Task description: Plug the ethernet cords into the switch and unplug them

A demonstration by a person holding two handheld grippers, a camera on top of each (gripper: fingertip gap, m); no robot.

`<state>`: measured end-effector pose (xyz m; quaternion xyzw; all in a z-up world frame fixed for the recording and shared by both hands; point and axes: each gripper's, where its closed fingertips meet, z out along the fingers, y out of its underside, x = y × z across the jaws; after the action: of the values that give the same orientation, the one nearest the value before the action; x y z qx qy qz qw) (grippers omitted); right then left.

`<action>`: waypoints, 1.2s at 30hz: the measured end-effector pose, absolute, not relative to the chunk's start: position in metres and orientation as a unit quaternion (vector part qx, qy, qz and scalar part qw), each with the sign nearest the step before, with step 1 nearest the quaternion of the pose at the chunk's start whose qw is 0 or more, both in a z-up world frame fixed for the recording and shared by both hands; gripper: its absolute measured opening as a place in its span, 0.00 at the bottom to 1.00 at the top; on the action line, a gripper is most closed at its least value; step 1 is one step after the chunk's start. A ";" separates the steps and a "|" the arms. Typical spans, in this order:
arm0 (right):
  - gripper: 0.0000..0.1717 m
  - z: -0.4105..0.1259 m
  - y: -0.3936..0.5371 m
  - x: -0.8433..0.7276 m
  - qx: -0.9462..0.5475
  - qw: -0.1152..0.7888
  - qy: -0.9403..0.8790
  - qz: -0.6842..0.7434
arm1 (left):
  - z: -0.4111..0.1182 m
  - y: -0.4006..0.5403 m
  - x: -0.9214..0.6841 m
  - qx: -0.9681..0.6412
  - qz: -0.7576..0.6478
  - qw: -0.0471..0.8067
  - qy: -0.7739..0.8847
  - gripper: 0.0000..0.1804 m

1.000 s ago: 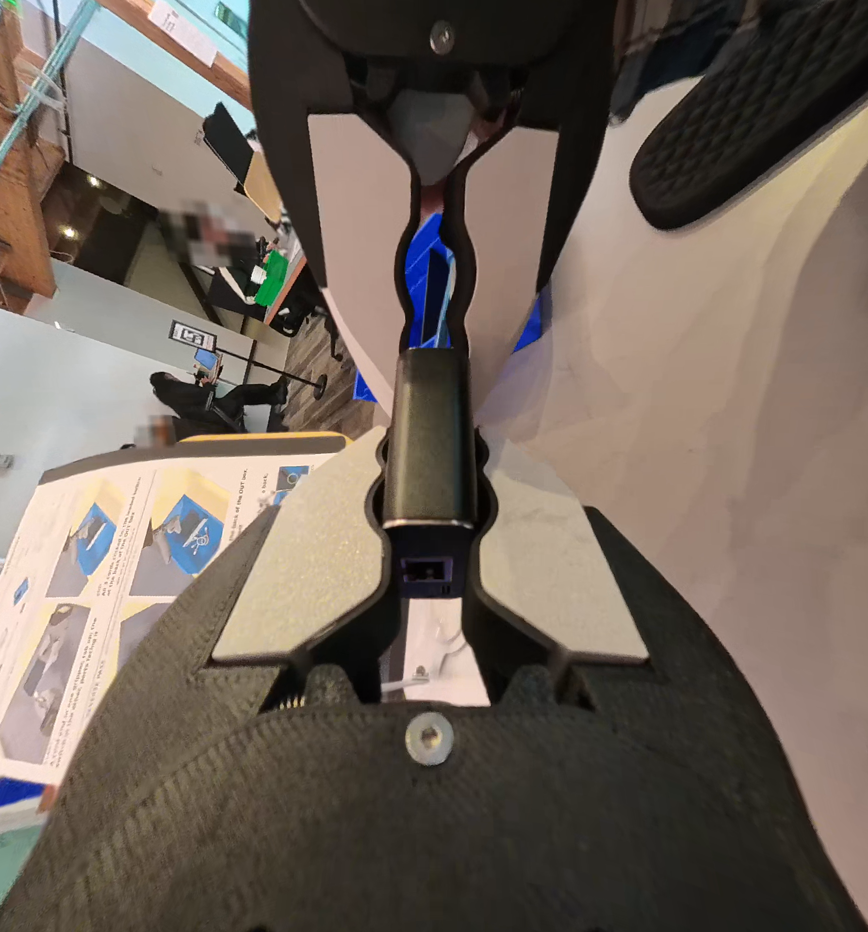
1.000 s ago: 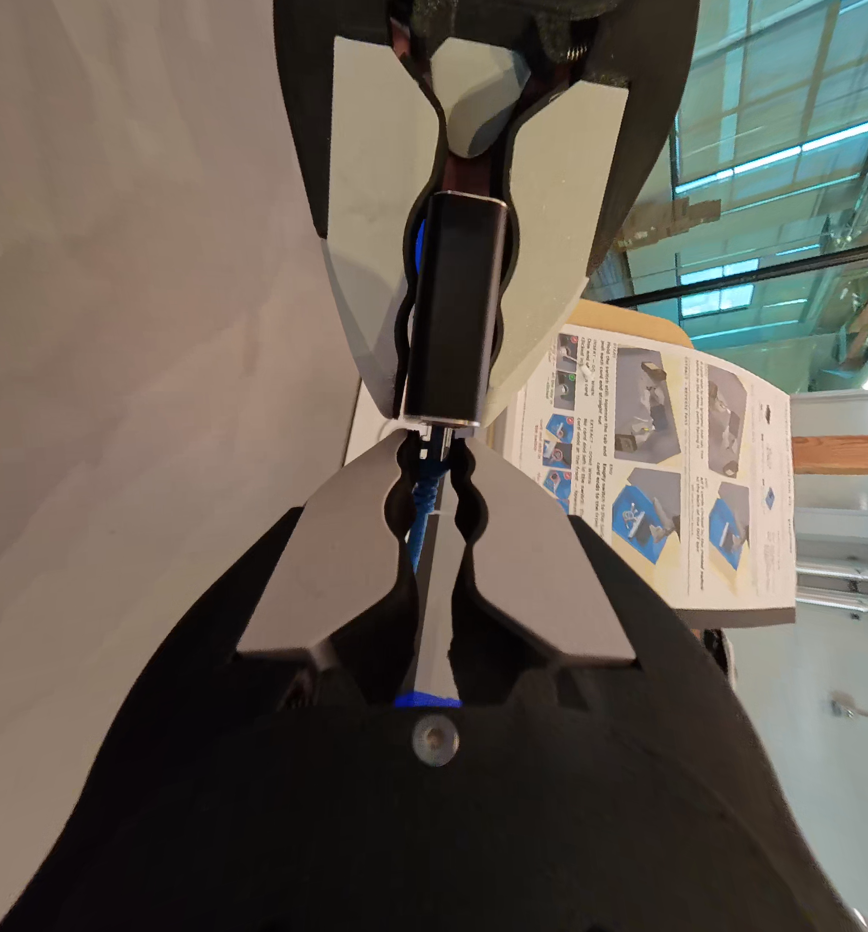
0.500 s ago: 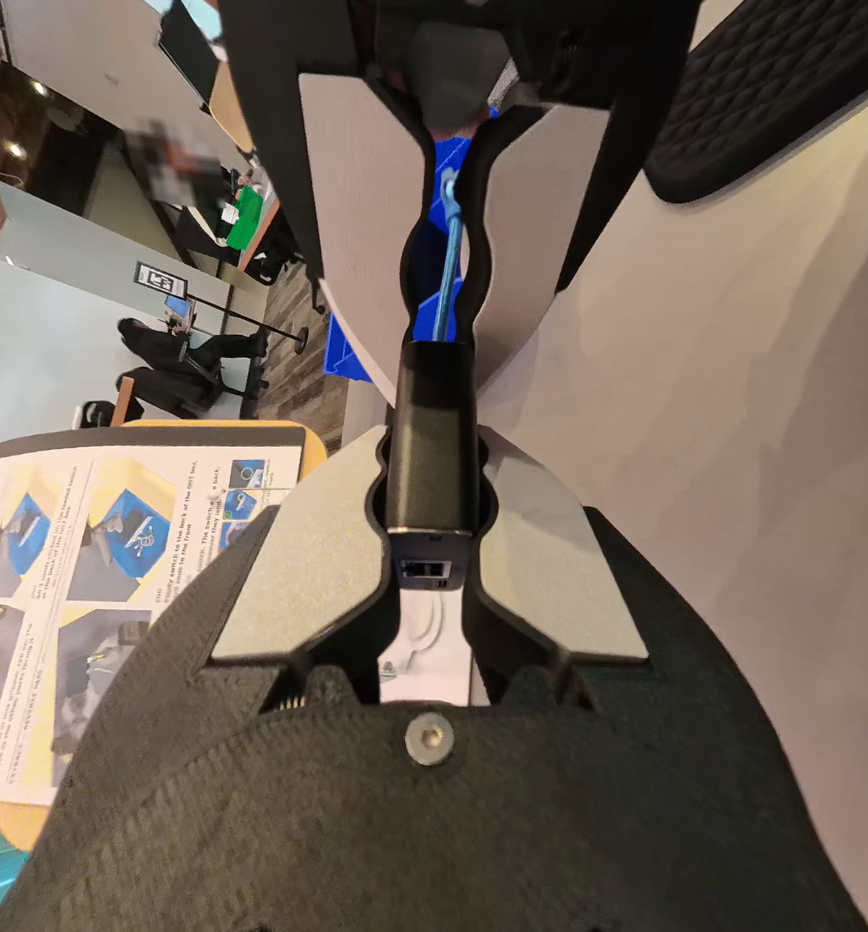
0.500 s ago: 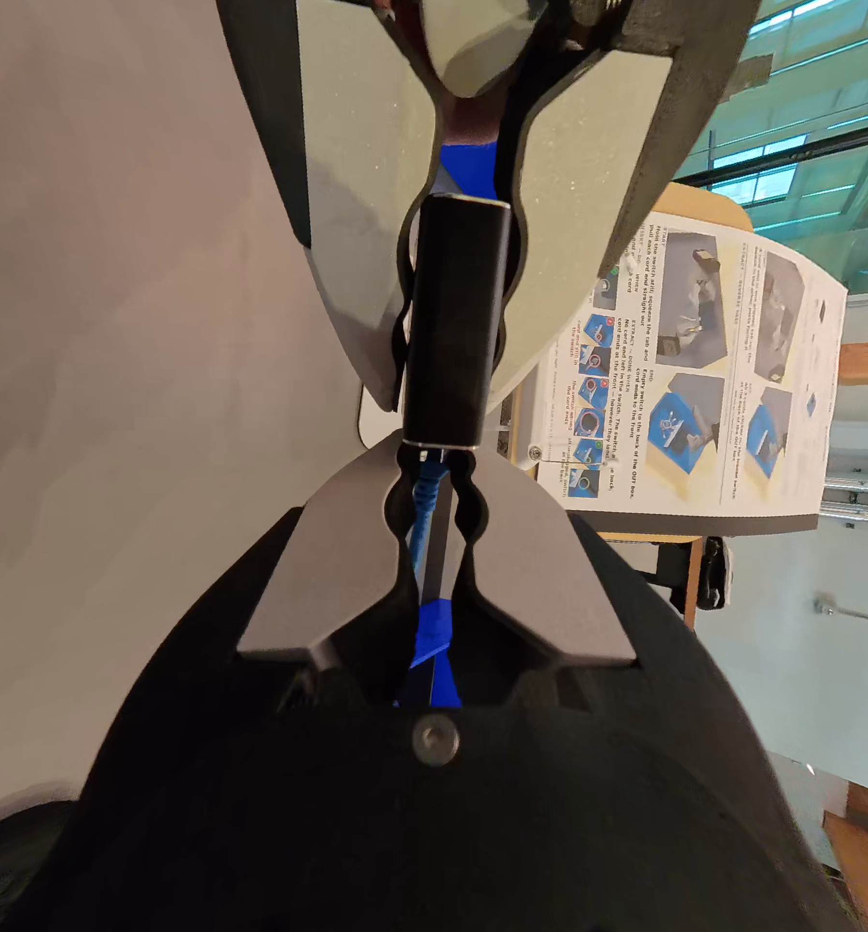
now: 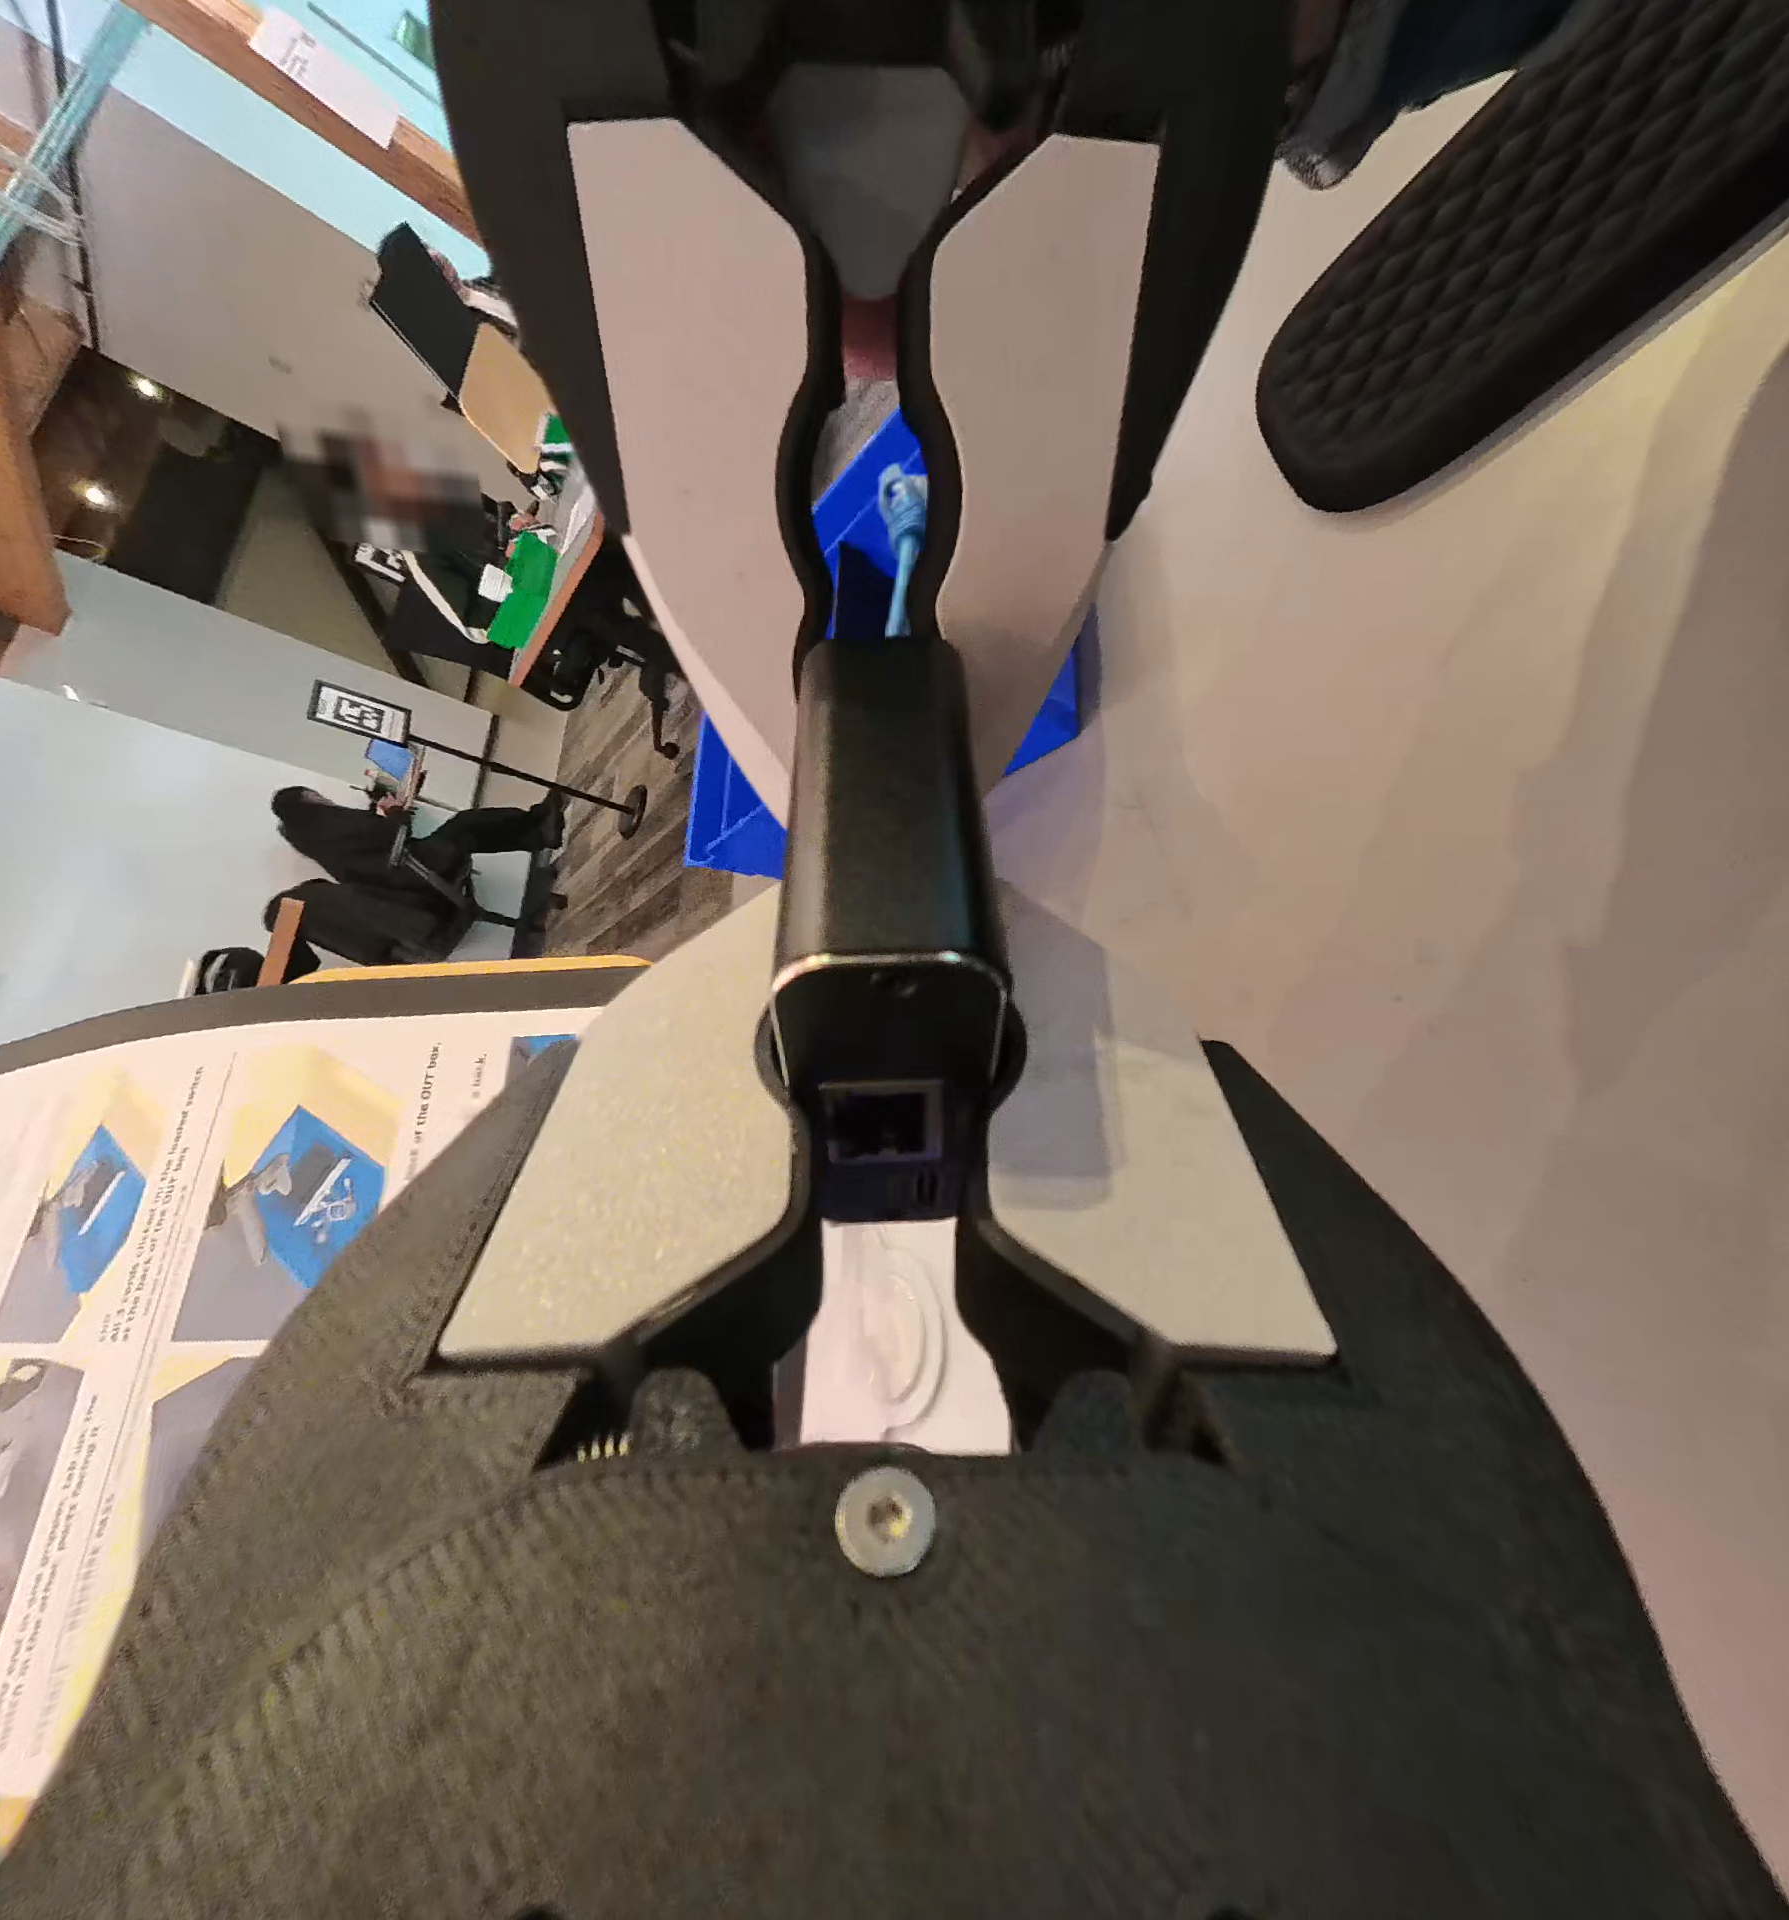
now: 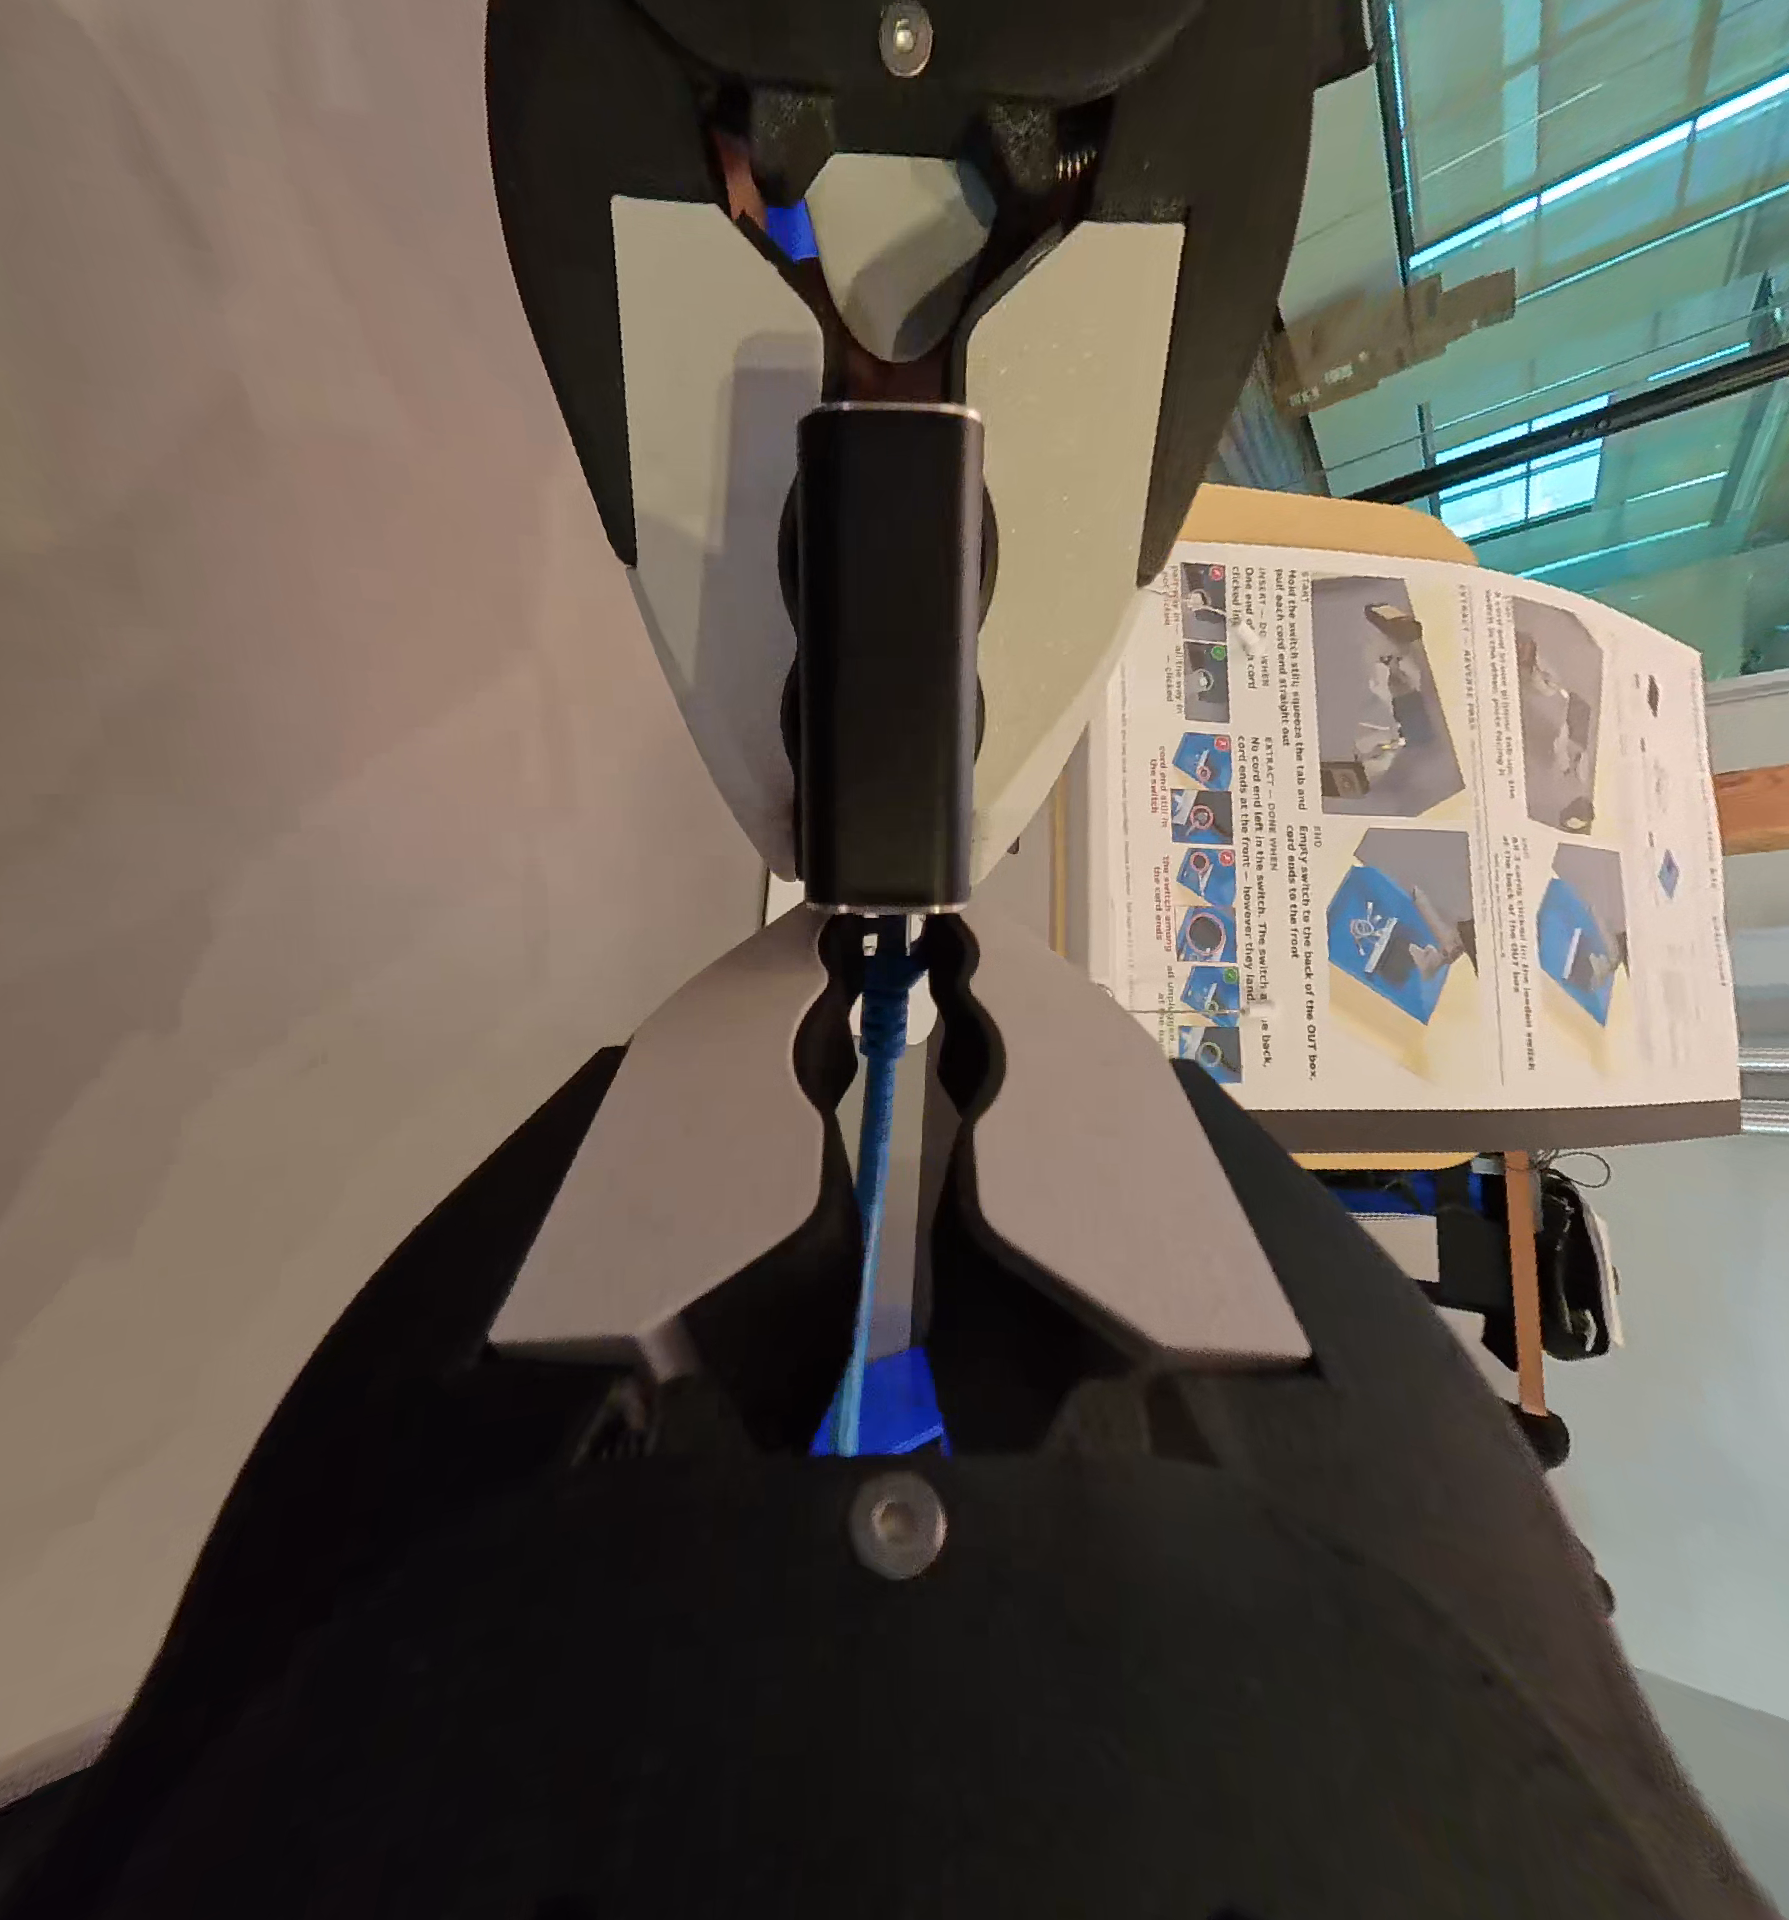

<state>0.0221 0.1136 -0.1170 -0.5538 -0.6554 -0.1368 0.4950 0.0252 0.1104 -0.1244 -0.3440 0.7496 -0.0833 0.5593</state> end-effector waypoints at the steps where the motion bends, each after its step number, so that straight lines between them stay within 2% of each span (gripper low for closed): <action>1: 0.07 -0.118 0.114 0.022 -0.556 0.493 -0.655 -0.137 | -0.126 0.111 0.025 -0.348 -0.085 0.556 0.750 0.15; 12: 0.07 -0.131 0.111 0.025 -0.543 0.443 -0.686 -0.196 | -0.137 0.111 0.021 -0.380 -0.062 0.538 0.750 0.15; 17: 0.07 -0.132 0.100 0.022 -0.531 0.441 -0.702 -0.177 | -0.139 0.099 0.018 -0.400 -0.148 0.499 0.754 0.15; 21: 0.07 -0.130 0.099 0.022 -0.541 0.452 -0.692 -0.154 | -0.136 0.101 0.019 -0.402 -0.147 0.503 0.751 0.15; 26: 0.08 -0.127 0.103 0.025 -0.569 0.475 -0.655 -0.150 | -0.131 0.103 0.019 -0.395 -0.055 0.541 0.740 0.15; 33: 0.08 -0.129 0.101 0.018 -0.556 0.488 -0.665 -0.103 | -0.136 0.101 0.017 -0.404 -0.125 0.522 0.741 0.15; 34: 0.10 -0.124 0.098 0.016 -0.557 0.498 -0.660 -0.077 | -0.133 0.106 0.015 -0.411 -0.124 0.526 0.734 0.15; 36: 0.26 -0.113 0.096 0.015 -0.578 0.508 -0.638 -0.012 | -0.128 0.114 0.011 -0.424 -0.140 0.529 0.722 0.14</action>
<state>0.0150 0.0958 -0.1130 -0.5779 -0.6384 -0.0121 0.5082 0.0115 0.1137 -0.1282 -0.4244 0.7217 -0.1396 0.5287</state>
